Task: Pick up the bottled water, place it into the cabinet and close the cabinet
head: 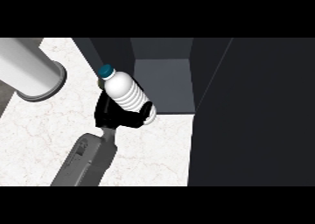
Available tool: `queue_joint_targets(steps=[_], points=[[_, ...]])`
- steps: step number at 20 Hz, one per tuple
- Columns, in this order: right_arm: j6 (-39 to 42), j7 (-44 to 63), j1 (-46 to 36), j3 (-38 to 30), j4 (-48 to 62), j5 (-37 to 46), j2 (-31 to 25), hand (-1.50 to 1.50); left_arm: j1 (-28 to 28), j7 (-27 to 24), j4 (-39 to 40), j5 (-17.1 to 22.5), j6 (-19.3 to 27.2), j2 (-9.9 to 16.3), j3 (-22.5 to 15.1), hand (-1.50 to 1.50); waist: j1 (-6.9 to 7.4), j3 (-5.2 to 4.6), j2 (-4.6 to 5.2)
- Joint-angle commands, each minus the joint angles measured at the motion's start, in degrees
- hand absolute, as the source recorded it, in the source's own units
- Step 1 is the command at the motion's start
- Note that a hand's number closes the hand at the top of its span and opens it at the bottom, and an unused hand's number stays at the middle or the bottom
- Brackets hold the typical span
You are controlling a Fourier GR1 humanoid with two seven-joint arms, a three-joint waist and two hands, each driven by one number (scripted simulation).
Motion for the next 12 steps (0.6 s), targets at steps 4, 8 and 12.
queue_joint_targets(steps=[4,8,12], points=[[-2.74,0.70,-2.39,2.83,0.27,2.80,2.46,-1.50,-12.30,-0.09,7.46,-5.33,8.74,-0.20,-2.10,1.50,-0.33,0.06,0.14],[-0.50,-2.35,-2.11,2.83,3.41,2.19,2.01,-1.50,-17.48,0.20,11.72,-7.13,10.87,-0.19,-0.62,1.50,-1.13,0.08,0.34],[-0.61,-1.72,-2.38,2.30,3.37,2.01,1.60,-1.50,-19.42,1.37,12.59,-9.35,16.77,-0.21,-2.58,1.50,-1.76,0.09,0.44]])
